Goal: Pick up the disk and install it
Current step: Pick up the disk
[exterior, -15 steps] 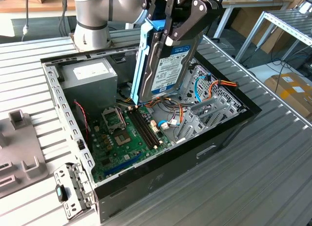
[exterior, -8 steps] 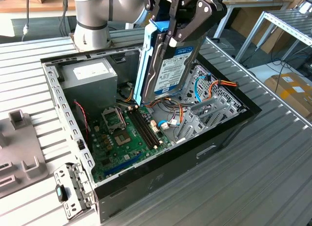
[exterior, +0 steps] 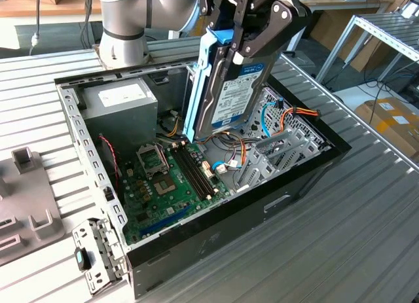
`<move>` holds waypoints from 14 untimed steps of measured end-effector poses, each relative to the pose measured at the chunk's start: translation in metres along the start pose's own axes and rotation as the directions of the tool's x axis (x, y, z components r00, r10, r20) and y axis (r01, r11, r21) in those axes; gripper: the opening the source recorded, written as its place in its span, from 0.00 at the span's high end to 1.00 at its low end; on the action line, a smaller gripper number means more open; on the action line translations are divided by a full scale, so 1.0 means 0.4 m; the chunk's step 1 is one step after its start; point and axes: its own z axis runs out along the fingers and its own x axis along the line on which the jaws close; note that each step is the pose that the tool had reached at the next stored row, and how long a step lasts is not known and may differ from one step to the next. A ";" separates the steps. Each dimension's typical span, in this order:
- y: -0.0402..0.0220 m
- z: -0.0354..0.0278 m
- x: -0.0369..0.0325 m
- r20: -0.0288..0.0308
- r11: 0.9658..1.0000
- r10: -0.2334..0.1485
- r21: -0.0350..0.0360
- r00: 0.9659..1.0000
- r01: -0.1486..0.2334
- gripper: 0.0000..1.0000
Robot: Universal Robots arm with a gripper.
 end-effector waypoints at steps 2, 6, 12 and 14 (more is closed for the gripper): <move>-0.002 0.000 0.002 0.000 1.000 0.000 0.000 1.000 0.000 0.63; -0.010 0.000 0.008 0.000 1.000 0.000 0.000 1.000 0.000 0.63; -0.018 0.000 0.014 0.000 1.000 0.000 0.000 1.000 0.000 0.63; -0.020 0.000 0.016 0.000 1.000 0.000 0.000 1.000 0.000 0.63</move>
